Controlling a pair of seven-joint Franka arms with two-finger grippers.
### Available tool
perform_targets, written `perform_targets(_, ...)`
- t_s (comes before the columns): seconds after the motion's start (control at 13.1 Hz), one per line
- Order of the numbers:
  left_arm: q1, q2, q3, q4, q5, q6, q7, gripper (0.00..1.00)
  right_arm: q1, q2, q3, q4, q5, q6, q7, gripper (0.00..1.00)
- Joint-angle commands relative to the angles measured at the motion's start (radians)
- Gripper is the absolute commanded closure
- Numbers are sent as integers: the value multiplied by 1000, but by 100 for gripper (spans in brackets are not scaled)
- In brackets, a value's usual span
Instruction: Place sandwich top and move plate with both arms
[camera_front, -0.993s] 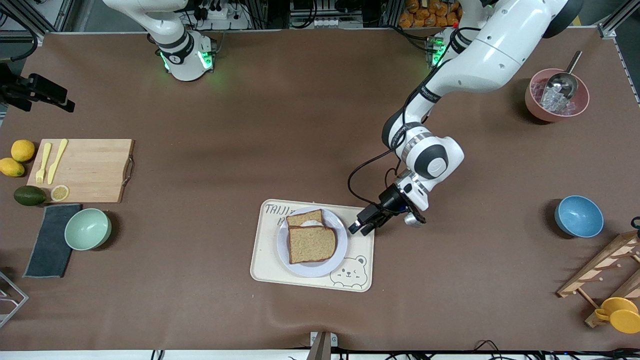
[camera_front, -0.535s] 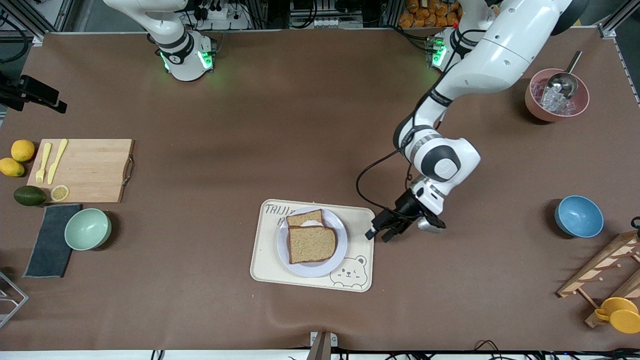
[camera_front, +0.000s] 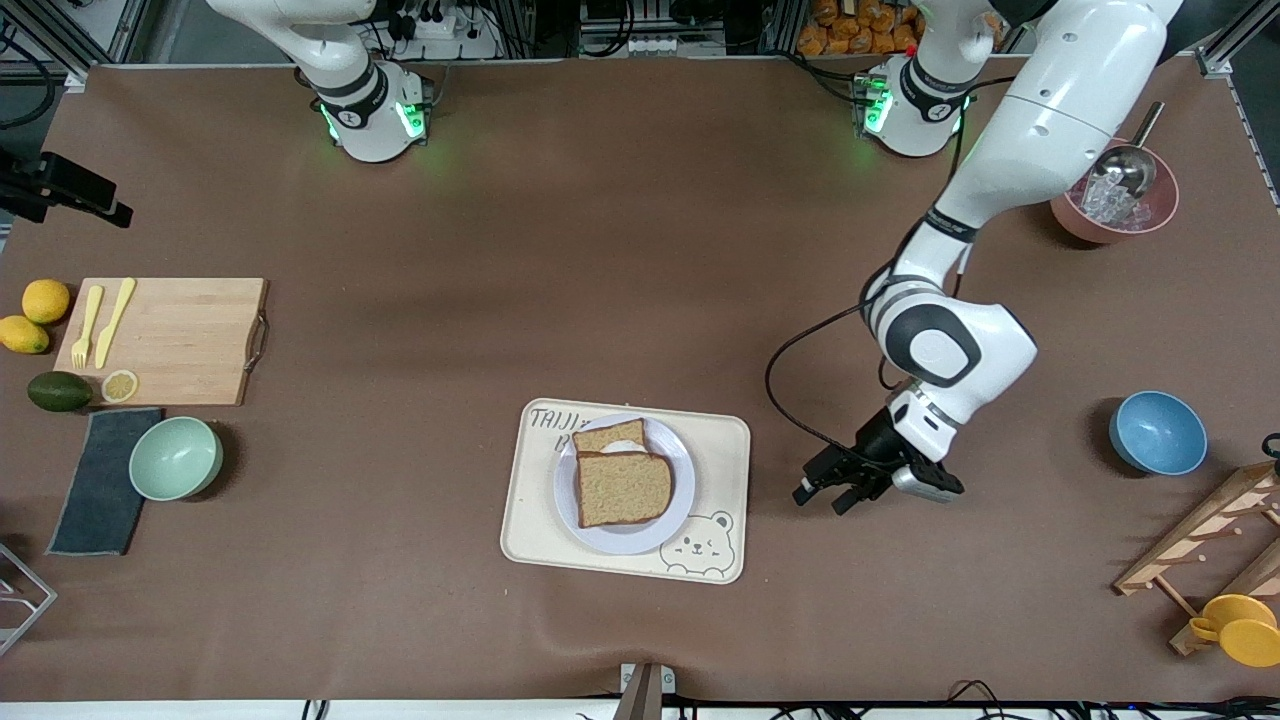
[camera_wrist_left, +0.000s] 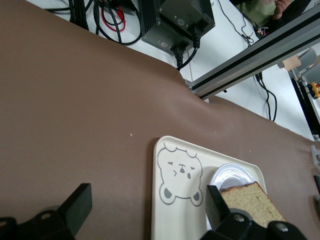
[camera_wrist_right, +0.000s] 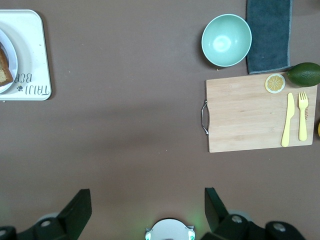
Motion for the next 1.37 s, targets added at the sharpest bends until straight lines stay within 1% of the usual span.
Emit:
perform_targets(0.0, 63, -13, -1, -30, 135, -78, -23, 0, -17, 4, 13, 12, -9, 0, 4, 0)
perform_targets(0.08, 86, -16, 4, -42, 200, -110, -48, 0, -19, 4, 13, 14, -4, 3, 4, 0)
perform_targets(0.23, 122, -32, 10, -45, 391, -177, -166, 0, -22, 4, 13, 15, -4, 13, 2, 0)
perform_targets(0.38, 143, -67, 19, -56, 542, -233, -284, 0, -26, 5, 13, 15, 0, 19, 2, 0)
perform_targets(0.53, 150, -104, 36, -65, 640, -285, -351, 0, -26, 5, 11, 14, 2, 25, 2, 0)
perform_targets(0.69, 145, -142, 70, -72, 729, -337, -408, 0, -28, 5, 11, 14, 3, 29, 2, 0)
perform_targets(0.99, 145, -213, 93, -69, 950, -457, -563, 0, -20, 18, 13, 12, 5, 45, 4, 0)
perform_targets(1.22, 137, -291, 123, -61, 1071, -596, -652, 0, -19, 18, 13, 14, 5, 45, 4, 0)
perform_targets(1.3, 136, -317, 125, -55, 1131, -650, -690, 0, -17, 18, 13, 12, 5, 45, 4, 0)
